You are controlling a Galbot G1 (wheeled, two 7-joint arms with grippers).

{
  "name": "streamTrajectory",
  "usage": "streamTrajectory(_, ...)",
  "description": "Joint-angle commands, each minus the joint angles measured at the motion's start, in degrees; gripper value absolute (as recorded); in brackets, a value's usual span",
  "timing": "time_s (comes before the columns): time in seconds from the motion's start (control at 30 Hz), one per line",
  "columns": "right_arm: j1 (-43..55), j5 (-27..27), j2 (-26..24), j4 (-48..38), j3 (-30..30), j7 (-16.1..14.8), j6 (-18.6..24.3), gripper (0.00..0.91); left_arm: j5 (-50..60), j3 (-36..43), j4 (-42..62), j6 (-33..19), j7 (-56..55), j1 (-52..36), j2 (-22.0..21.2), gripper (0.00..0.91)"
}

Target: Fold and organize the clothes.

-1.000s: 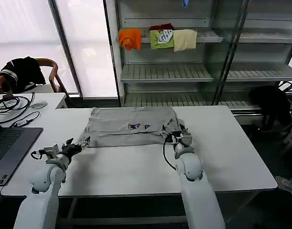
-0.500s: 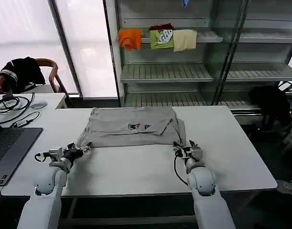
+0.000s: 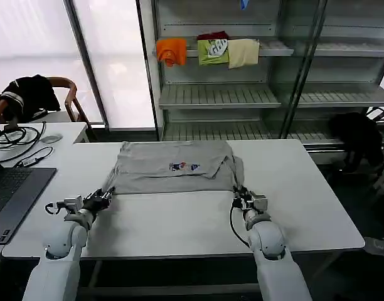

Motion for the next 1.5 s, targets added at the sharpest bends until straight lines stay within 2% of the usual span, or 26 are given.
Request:
streamTrajectory(0.03,-0.1,0.7,-0.4,0.2,0.1,-0.1,0.1,0.0,0.0,0.0,-0.2,0.1,0.2,0.1,0.0,0.0)
streamTrajectory(0.3,-2.1,4.2,-0.7,4.1,0.0,0.5,-1.2,0.0,-0.3,0.0,-2.6,0.0,0.1,1.4,-0.1,0.0)
streamTrajectory(0.43,-6.6,6.8,-2.7,10.9,-0.9,2.3,-1.7,0.0,-2.3,-1.5,-9.6,0.3,-0.4,6.9,0.8,0.0)
streamTrajectory(0.5,-9.6,7.4,-3.9,14.5,-1.3,3.0,-1.8,0.0,-4.9,-3.3,-16.4,0.3,-0.3,11.3,1.2,0.0)
streamTrajectory(0.6,-14.3,7.5,-5.7,21.0,-1.4,3.6,-1.8,0.0,-8.3,-5.5,-20.6,0.2,-0.5,19.8,2.0,0.0)
streamTrajectory(0.77,-22.3,7.2,-6.8,26.8,-0.3,3.4,-1.7,0.0,-15.0,-9.9,-29.8,0.1,-2.2,31.3,1.6,0.0)
streamTrajectory(1.03,-32.6,6.4,-8.7,31.8,-0.1,4.1,-1.7,0.0,-16.2,-14.7,-34.9,0.1,-5.5,38.7,-0.4,0.01)
streamTrajectory(1.27,-35.9,5.0,-9.4,33.1,-0.4,3.5,-1.8,0.0,-16.2,-15.1,-34.8,0.2,-8.1,39.8,-1.3,0.03)
streamTrajectory(1.33,-37.0,5.0,-10.3,34.1,-0.8,3.5,-1.8,0.0,-16.1,-15.0,-34.8,0.2,-8.0,40.6,-1.2,0.907)
streamTrajectory(1.4,-37.9,4.8,-10.8,34.8,-1.0,3.3,-1.8,0.0,-15.9,-14.8,-34.9,0.2,-8.1,41.1,-1.2,0.907)
streamTrajectory(1.43,-38.8,4.3,-11.1,35.4,-1.1,2.9,-1.8,0.907,-15.7,-14.6,-35.1,0.1,-8.2,41.4,-1.3,0.907)
streamTrajectory(1.5,-39.8,3.6,-11.3,36.0,-1.3,2.9,-1.7,0.907,-15.4,-14.5,-35.5,0.1,-8.3,41.7,-1.5,0.907)
